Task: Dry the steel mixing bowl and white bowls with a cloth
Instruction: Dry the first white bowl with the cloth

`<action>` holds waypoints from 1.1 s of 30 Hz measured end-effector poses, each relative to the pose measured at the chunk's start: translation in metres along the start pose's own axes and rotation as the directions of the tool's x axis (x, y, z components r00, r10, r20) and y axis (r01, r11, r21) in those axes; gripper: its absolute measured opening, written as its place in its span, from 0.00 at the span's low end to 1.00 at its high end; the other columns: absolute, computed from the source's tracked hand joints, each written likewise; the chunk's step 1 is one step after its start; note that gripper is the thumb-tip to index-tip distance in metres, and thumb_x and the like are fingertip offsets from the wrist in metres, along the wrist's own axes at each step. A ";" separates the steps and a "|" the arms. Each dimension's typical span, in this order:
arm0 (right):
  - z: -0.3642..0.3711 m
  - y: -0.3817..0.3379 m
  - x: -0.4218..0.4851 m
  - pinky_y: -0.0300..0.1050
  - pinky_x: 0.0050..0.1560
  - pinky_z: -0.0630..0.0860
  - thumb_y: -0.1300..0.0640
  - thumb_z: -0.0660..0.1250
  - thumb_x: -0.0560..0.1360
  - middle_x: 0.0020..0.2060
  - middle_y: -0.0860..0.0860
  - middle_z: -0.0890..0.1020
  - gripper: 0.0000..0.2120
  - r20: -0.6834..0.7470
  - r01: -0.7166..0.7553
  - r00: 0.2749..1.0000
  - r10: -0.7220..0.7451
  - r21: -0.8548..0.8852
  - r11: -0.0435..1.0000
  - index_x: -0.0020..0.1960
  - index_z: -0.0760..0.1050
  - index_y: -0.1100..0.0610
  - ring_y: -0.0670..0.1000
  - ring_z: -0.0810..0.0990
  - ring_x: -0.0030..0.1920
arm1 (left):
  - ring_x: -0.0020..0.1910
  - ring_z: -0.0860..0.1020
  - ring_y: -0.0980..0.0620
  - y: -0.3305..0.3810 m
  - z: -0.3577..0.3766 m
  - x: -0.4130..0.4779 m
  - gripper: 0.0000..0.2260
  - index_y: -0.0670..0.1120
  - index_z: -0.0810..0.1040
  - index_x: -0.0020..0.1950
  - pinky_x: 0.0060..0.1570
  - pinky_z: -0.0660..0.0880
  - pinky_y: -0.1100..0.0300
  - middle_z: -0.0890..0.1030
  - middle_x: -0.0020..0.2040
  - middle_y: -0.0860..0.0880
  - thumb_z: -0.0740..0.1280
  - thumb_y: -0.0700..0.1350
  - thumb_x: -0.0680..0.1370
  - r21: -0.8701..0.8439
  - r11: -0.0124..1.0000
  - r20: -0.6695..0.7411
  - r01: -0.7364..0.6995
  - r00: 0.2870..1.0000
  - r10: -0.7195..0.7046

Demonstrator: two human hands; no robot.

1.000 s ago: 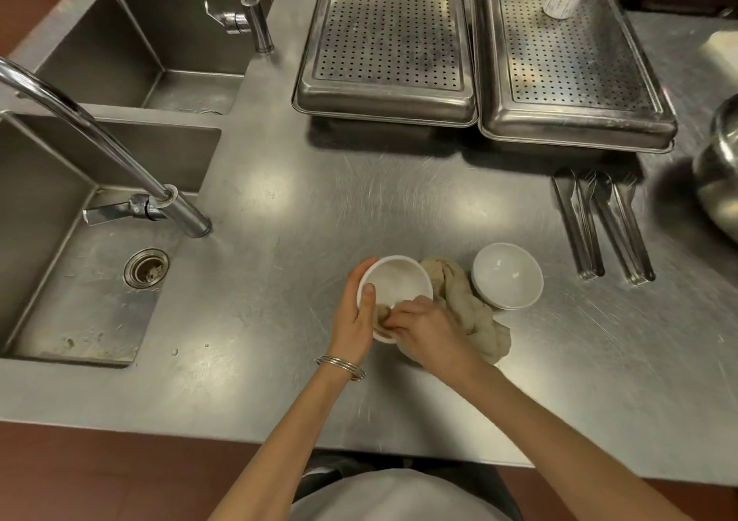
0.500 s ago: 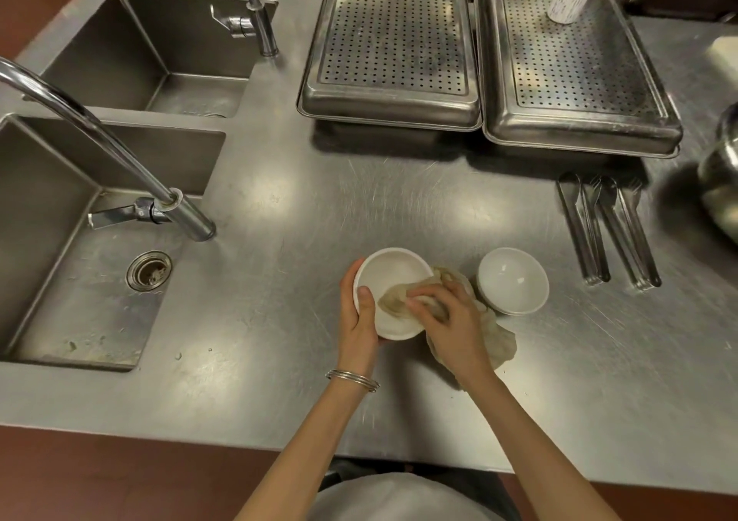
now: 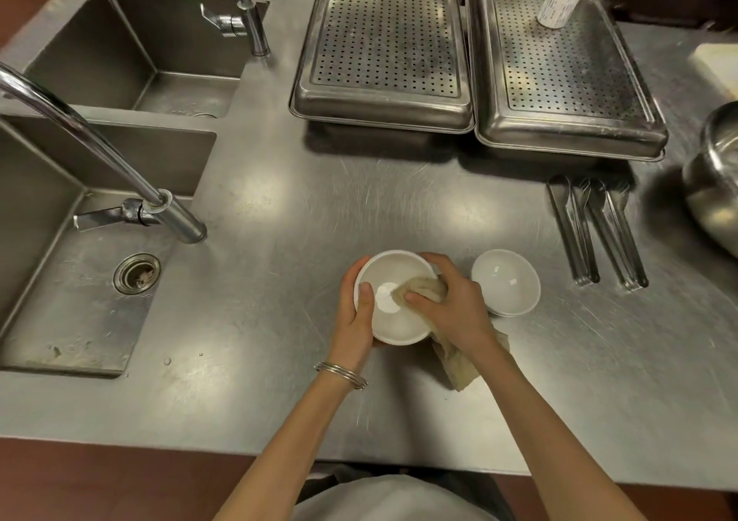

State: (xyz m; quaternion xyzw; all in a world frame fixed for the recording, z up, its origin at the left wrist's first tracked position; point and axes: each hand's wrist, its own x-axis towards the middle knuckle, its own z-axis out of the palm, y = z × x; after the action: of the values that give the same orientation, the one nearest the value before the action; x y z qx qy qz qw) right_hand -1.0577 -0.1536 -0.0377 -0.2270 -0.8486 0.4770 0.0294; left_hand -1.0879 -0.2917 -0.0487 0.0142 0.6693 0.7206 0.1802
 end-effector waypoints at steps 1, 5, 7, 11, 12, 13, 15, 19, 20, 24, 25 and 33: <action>-0.003 0.000 0.003 0.34 0.42 0.71 0.50 0.73 0.68 0.46 0.44 0.79 0.22 0.032 0.039 0.999 -0.038 -0.054 0.998 0.60 0.70 0.43 0.45 0.76 0.45 | 0.52 0.74 0.60 0.003 -0.004 0.000 0.11 0.57 0.66 0.62 0.43 0.80 0.59 0.72 0.56 0.61 0.53 0.47 0.81 0.021 1.000 0.038 0.021 0.999 -0.022; -0.009 -0.002 0.007 0.31 0.44 0.69 0.51 0.70 0.71 0.46 0.42 0.77 0.20 0.171 0.148 0.978 -0.118 -0.176 0.973 0.62 0.70 0.43 0.44 0.75 0.46 | 0.51 0.75 0.54 0.026 -0.026 0.018 0.11 0.58 0.67 0.62 0.36 0.80 0.53 0.73 0.55 0.58 0.53 0.50 0.81 0.196 0.968 0.281 0.156 0.937 -0.208; -0.005 -0.002 0.005 0.23 0.42 0.67 0.54 0.68 0.73 0.45 0.42 0.77 0.19 0.119 0.151 0.984 -0.136 -0.127 0.980 0.62 0.70 0.44 0.43 0.75 0.45 | 0.50 0.75 0.54 0.031 -0.030 0.027 0.12 0.60 0.67 0.63 0.34 0.81 0.53 0.73 0.58 0.55 0.55 0.52 0.80 0.216 0.945 0.304 0.244 0.903 -0.303; 0.016 -0.002 -0.005 0.25 0.35 0.71 0.60 0.64 0.75 0.48 0.46 0.75 0.19 -0.096 -0.043 0.994 0.055 0.125 0.991 0.63 0.67 0.49 0.43 0.76 0.45 | 0.61 0.71 0.51 0.010 -0.010 0.013 0.27 0.61 0.61 0.67 0.49 0.79 0.48 0.67 0.68 0.53 0.68 0.43 0.75 0.007 0.993 0.077 0.114 0.990 -0.114; 0.021 -0.001 -0.008 0.26 0.35 0.71 0.60 0.64 0.75 0.50 0.48 0.75 0.19 -0.094 -0.097 0.989 0.115 0.175 0.980 0.63 0.66 0.50 0.46 0.76 0.47 | 0.62 0.71 0.51 0.001 -0.003 0.006 0.28 0.62 0.62 0.66 0.53 0.77 0.44 0.68 0.67 0.55 0.69 0.43 0.72 -0.012 0.999 0.020 0.047 0.999 -0.047; 0.025 0.000 -0.010 0.27 0.36 0.70 0.60 0.64 0.75 0.51 0.49 0.75 0.19 -0.084 -0.118 0.987 0.134 0.177 0.977 0.63 0.65 0.50 0.49 0.76 0.49 | 0.63 0.70 0.51 -0.006 0.003 -0.001 0.28 0.62 0.62 0.66 0.54 0.75 0.40 0.68 0.66 0.56 0.66 0.41 0.70 -0.024 1.000 -0.016 0.005 1.000 -0.005; 0.021 0.003 -0.009 0.34 0.43 0.71 0.58 0.65 0.74 0.52 0.49 0.76 0.19 -0.045 -0.056 0.997 0.059 0.055 0.997 0.63 0.65 0.49 0.49 0.75 0.50 | 0.61 0.71 0.53 -0.015 0.005 -0.009 0.30 0.60 0.63 0.65 0.51 0.76 0.39 0.69 0.64 0.54 0.60 0.37 0.67 -0.072 0.997 -0.036 -0.028 0.999 0.025; -0.008 0.002 0.008 0.39 0.45 0.66 0.54 0.68 0.73 0.53 0.49 0.76 0.21 0.178 0.155 0.979 -0.099 -0.334 0.930 0.63 0.67 0.50 0.50 0.75 0.49 | 0.54 0.73 0.52 0.007 -0.018 0.005 0.28 0.59 0.64 0.62 0.27 0.78 0.57 0.68 0.62 0.51 0.58 0.37 0.66 0.038 0.998 0.337 0.049 0.940 -0.059; -0.012 0.001 0.010 0.39 0.44 0.65 0.53 0.68 0.73 0.53 0.50 0.77 0.20 0.208 0.175 0.973 -0.104 -0.366 0.914 0.63 0.68 0.51 0.52 0.76 0.51 | 0.54 0.72 0.50 0.012 -0.024 0.015 0.28 0.59 0.64 0.62 0.26 0.78 0.57 0.67 0.62 0.51 0.58 0.37 0.66 0.100 0.993 0.430 0.068 0.897 -0.105; -0.007 -0.008 0.009 0.38 0.43 0.66 0.55 0.66 0.74 0.48 0.49 0.78 0.18 -0.001 0.095 0.995 -0.098 -0.243 0.965 0.62 0.68 0.51 0.50 0.76 0.47 | 0.59 0.72 0.54 0.005 -0.018 0.028 0.28 0.59 0.64 0.64 0.43 0.78 0.60 0.69 0.62 0.56 0.66 0.46 0.66 0.056 0.994 0.291 -0.089 0.954 0.069; -0.003 -0.010 0.006 0.38 0.45 0.66 0.57 0.66 0.74 0.48 0.48 0.76 0.19 -0.040 0.038 0.998 -0.046 -0.173 0.984 0.63 0.67 0.50 0.49 0.74 0.46 | 0.60 0.71 0.58 -0.003 -0.011 0.022 0.29 0.58 0.63 0.64 0.50 0.77 0.60 0.69 0.62 0.56 0.66 0.48 0.64 0.022 0.992 0.193 -0.126 0.974 0.119; -0.012 -0.006 0.007 0.47 0.44 0.73 0.53 0.65 0.75 0.52 0.54 0.77 0.16 0.173 0.175 0.979 -0.111 -0.415 0.893 0.61 0.67 0.52 0.57 0.77 0.48 | 0.53 0.74 0.62 -0.013 -0.023 0.031 0.31 0.53 0.65 0.62 0.39 0.78 0.62 0.71 0.59 0.52 0.65 0.45 0.58 0.038 0.998 0.414 -0.047 0.910 0.027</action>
State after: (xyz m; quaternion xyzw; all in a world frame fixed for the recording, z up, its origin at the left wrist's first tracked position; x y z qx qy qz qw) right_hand -1.0624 -0.1440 -0.0276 -0.1296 -0.9467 0.2911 -0.0477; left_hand -1.1193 -0.3052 -0.0707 0.1828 0.6324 0.6889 0.3036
